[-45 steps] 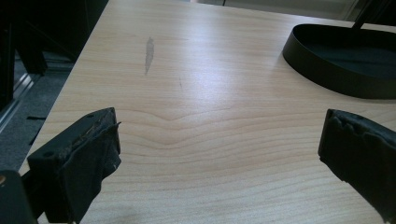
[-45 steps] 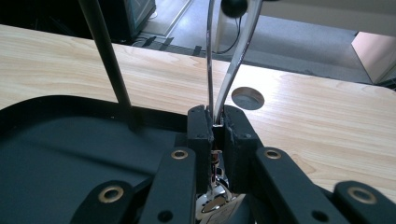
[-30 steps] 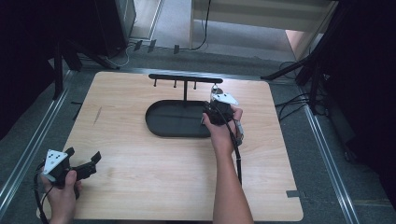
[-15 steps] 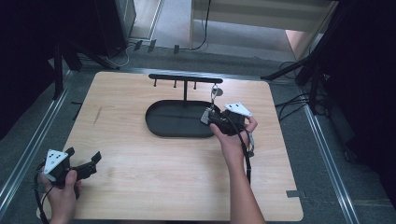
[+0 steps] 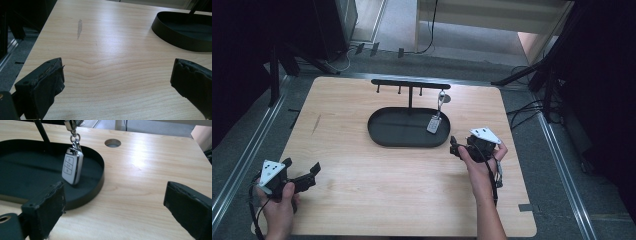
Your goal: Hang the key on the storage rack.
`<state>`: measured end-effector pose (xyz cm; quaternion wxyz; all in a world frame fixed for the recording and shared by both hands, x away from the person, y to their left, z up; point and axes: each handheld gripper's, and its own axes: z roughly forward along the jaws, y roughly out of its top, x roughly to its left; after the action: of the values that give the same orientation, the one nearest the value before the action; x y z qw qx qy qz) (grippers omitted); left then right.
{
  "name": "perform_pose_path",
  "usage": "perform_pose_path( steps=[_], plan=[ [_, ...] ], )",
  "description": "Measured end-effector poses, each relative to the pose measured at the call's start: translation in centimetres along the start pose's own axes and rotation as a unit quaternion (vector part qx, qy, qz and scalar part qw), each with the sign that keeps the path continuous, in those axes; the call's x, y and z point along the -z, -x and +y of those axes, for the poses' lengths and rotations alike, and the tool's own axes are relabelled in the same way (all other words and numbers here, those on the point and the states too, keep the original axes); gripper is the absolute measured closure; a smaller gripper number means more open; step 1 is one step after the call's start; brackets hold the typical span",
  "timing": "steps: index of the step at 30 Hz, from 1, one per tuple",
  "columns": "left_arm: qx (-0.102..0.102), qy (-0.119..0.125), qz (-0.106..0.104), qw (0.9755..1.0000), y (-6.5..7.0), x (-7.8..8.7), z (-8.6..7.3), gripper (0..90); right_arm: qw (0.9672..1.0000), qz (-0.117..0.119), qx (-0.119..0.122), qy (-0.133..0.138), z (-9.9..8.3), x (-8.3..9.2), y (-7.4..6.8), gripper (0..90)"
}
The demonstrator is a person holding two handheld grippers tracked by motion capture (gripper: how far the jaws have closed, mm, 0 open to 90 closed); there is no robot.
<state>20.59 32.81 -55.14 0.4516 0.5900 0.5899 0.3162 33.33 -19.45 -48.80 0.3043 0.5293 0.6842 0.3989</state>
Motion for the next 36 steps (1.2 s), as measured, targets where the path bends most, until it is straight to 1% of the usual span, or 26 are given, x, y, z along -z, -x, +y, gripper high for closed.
perform_pose_path(
  steps=[1,3,4,7,15,17,24,27,36],
  plan=[
    [0.000,0.000,0.000,1.0000,0.0,0.0,0.0,0.0,1.0000,-0.001,-0.006,0.002,-0.6,0.5,0.6,2.9],
    [0.000,0.000,0.000,1.0000,0.0,0.0,0.0,0.0,1.0000,-0.003,-0.009,0.001,-0.9,0.7,0.9,2.8],
    [0.000,0.000,0.000,1.0000,0.0,0.0,0.0,0.0,0.9999,-0.005,-0.012,0.002,-1.4,1.1,1.4,2.3],
    [0.000,0.000,0.000,1.0000,0.0,0.0,0.0,0.0,0.9998,-0.006,-0.017,0.004,-2.1,1.7,2.1,0.2],
    [-0.001,0.000,0.000,1.0000,0.0,0.0,0.0,0.0,0.9994,-0.015,-0.032,0.005,-4.3,3.1,4.1,0.0],
    [0.001,-0.002,-0.002,1.0000,0.0,0.0,0.0,0.0,0.9993,-0.017,-0.033,0.003,-4.7,3.3,4.5,0.0],
    [-0.004,-0.003,0.000,1.0000,0.1,0.0,0.0,0.0,0.9985,-0.030,-0.045,-0.001,-6.5,4.1,6.1,0.0],
    [-0.002,-0.002,0.000,1.0000,0.1,0.0,0.0,0.0,0.9983,-0.035,-0.046,-0.004,-7.2,4.4,6.6,0.0],
    [-0.002,-0.003,0.000,1.0000,0.2,0.0,0.0,0.0,0.9968,-0.048,-0.064,-0.005,-9.2,5.7,8.5,0.0]
  ],
)
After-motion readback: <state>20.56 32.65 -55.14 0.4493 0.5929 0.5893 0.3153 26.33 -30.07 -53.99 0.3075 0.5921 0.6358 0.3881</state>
